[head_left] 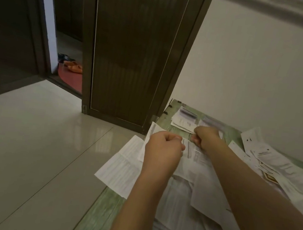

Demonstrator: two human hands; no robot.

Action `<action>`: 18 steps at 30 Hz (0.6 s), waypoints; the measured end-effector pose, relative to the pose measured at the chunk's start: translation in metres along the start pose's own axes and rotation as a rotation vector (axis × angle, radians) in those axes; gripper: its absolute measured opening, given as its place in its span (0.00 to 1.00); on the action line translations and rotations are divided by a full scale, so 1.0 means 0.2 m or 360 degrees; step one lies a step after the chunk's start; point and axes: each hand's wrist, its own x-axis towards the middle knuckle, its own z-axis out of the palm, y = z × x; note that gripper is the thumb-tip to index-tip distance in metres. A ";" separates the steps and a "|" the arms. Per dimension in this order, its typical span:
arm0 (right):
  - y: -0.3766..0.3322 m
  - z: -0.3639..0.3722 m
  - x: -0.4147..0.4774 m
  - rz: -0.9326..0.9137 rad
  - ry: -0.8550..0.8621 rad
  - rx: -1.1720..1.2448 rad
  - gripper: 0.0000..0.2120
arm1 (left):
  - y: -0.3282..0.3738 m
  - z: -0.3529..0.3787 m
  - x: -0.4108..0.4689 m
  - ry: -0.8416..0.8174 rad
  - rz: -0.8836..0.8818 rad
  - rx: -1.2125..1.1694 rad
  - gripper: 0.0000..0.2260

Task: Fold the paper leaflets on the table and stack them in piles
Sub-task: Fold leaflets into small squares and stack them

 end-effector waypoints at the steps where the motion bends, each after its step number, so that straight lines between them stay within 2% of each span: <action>1: 0.00 0.00 -0.01 -0.0035 0.0003 -0.0070 0.03 | 0.00 0.00 -0.01 -0.0006 -0.0009 -0.0003 0.08; 6: 0.00 -0.01 -0.01 -0.0082 -0.0072 -0.0133 0.05 | 0.01 -0.04 -0.01 0.0065 -0.0027 -0.0005 0.10; 10: -0.02 -0.06 -0.05 -0.0142 -0.0038 -0.0099 0.13 | 0.02 -0.06 -0.01 0.0098 -0.0010 0.0005 0.08; 13: -0.01 -0.14 -0.17 -0.0402 -0.0096 -0.0100 0.11 | 0.02 -0.08 0.00 0.0141 -0.0006 0.0009 0.07; 16: 0.03 -0.22 -0.39 -0.0783 -0.0386 -0.0466 0.02 | 0.02 -0.10 0.01 0.0190 -0.0016 0.0005 0.08; 18: 0.08 -0.26 -0.53 -0.0899 -0.0729 -0.0942 0.21 | 0.01 -0.10 0.01 0.0212 -0.0020 0.0011 0.08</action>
